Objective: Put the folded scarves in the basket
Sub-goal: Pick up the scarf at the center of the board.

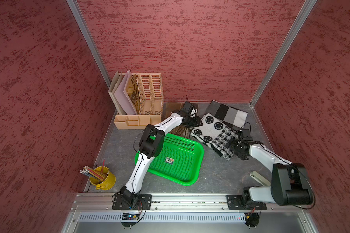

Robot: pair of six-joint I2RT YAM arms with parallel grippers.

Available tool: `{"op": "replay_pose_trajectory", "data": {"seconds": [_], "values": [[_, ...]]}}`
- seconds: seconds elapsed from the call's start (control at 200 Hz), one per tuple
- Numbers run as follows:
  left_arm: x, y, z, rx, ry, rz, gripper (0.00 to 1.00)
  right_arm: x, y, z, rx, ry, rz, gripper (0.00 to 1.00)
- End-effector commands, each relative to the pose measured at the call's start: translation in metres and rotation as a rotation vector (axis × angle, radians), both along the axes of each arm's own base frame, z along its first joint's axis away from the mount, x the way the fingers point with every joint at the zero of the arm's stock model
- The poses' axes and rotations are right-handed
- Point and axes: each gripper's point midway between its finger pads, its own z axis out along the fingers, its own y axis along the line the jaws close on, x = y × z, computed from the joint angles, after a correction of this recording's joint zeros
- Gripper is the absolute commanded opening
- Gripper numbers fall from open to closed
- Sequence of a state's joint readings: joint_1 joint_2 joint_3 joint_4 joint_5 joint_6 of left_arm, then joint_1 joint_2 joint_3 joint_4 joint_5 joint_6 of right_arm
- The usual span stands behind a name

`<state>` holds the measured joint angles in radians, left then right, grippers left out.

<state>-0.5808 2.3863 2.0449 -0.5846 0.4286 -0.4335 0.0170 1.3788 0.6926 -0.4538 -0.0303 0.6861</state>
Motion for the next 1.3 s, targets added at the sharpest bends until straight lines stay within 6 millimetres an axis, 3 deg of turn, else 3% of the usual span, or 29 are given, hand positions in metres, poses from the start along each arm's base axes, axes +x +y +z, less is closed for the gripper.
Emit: {"op": "replay_pose_trajectory", "data": {"seconds": [0.0, 0.185, 0.441, 0.636, 0.992, 1.067, 1.252, 1.297], "values": [[-0.006, 0.001, -0.001, 0.041, -0.019, -0.034, 0.61, 0.009, -0.001, 0.003, 0.001, -0.024, -0.021, 0.91], [-0.013, 0.004, -0.025, 0.103, -0.011, -0.050, 0.57, 0.007, -0.003, 0.007, -0.005, -0.037, -0.038, 0.92], [-0.033, 0.005, -0.046, 0.128, 0.057, -0.041, 0.27, 0.006, -0.014, 0.022, -0.062, -0.052, -0.068, 0.92], [-0.057, 0.008, -0.060, 0.180, 0.116, -0.053, 0.14, 0.007, -0.027, 0.035, -0.118, -0.071, -0.104, 0.94], [-0.102, 0.013, -0.043, 0.168, 0.173, -0.029, 0.02, 0.015, -0.031, 0.036, -0.129, -0.051, -0.046, 0.95], [-0.107, 0.011, -0.032, 0.140, 0.169, -0.035, 0.04, 0.017, -0.034, 0.036, -0.131, -0.052, -0.036, 0.95], [-0.090, 0.018, -0.007, 0.126, 0.083, 0.010, 0.53, 0.018, -0.032, 0.027, -0.097, -0.031, -0.005, 0.90], [-0.084, 0.021, -0.006, 0.122, 0.080, 0.024, 0.56, 0.018, -0.029, 0.022, -0.079, -0.024, 0.007, 0.89]]}}
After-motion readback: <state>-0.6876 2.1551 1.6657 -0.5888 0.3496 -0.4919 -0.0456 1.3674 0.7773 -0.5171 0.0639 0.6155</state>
